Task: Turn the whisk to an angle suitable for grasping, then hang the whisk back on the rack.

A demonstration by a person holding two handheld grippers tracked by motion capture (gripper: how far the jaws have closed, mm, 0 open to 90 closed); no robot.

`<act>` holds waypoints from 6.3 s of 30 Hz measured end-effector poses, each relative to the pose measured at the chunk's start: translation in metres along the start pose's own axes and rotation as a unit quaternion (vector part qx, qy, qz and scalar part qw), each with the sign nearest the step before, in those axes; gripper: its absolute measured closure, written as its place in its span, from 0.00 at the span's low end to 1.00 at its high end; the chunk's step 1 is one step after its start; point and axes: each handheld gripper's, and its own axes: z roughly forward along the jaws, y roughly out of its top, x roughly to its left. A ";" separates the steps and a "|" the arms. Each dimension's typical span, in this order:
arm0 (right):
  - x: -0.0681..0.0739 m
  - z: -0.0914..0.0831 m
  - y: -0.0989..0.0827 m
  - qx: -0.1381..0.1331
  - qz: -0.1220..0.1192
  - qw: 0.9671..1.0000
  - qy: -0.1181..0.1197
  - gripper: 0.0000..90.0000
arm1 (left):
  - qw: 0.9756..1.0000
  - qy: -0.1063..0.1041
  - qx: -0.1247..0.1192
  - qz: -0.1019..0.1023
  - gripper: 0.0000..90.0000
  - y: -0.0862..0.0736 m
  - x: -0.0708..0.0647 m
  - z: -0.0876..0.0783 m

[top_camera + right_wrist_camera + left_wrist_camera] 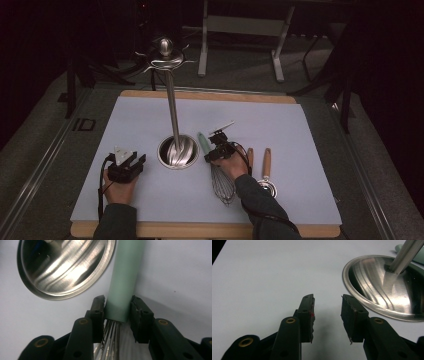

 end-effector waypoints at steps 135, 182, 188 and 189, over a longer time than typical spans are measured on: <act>0.064 -0.173 -0.004 -0.342 -0.219 0.910 0.081 0.77 | 1.000 0.003 -0.002 -0.011 0.70 0.000 0.002 0.000; 0.094 -0.200 0.014 -0.370 -0.276 0.884 0.074 0.77 | 1.000 0.003 -0.001 -0.010 0.69 0.000 0.002 0.000; 0.092 -0.197 0.018 -0.363 -0.273 0.888 0.072 0.77 | 1.000 0.003 -0.001 -0.010 0.69 0.000 0.002 0.000; 0.092 -0.196 0.019 -0.362 -0.271 0.889 0.072 0.77 | 1.000 0.003 -0.001 -0.011 0.69 0.000 0.002 0.000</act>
